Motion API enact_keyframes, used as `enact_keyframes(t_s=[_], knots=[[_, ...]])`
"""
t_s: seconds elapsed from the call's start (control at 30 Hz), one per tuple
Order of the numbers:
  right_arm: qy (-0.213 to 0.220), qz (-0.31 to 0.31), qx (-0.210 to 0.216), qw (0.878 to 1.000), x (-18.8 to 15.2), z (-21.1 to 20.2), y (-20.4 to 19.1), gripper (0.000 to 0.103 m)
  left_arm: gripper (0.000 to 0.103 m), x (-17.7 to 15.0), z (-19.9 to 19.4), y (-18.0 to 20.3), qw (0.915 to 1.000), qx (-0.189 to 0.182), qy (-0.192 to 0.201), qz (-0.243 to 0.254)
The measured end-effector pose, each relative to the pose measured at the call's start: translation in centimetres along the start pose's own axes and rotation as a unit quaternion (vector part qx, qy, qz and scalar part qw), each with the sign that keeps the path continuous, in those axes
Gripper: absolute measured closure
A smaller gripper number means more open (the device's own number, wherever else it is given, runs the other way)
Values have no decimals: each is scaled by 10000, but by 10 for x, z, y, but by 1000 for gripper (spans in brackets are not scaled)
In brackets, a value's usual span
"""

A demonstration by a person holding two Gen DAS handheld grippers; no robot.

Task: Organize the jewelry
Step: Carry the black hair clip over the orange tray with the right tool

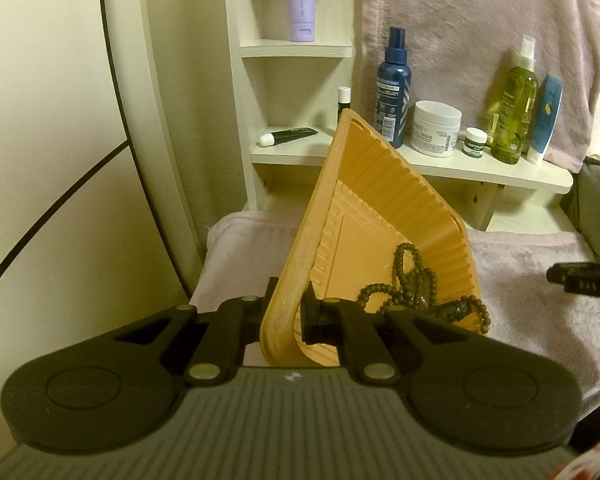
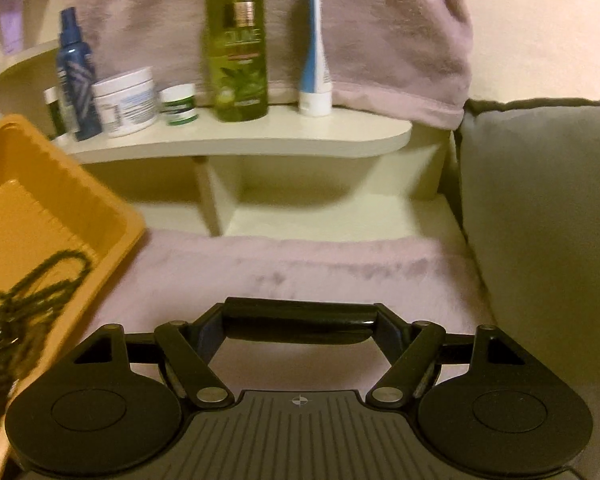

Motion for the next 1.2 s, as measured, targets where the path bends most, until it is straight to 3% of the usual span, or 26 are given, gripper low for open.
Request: enact_keyframes(t_s=[0.33, 0.6, 1.2], knots=[[-54, -145, 212, 9997, -15, -35, -24, 27, 95, 0, 1, 0, 10000, -4, 16, -4], [85, -306, 630, 9975, -12, -57, -50, 27, 95, 0, 0, 0, 10000, 4, 25, -11], [131, -890, 1308, 9873, 0, -66, -109, 27, 95, -2, 4, -7, 9999, -97, -3, -102]])
Point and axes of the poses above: each gripper's, at about its wrist camera, not at the fingertips, and z roughly the way its jaws point, y to its right, x to its top, the point moved 7 cm from there along z, roughly the way its jaws point, and after that the axes turned 7 degrees about -y, right-handed, at the moved point
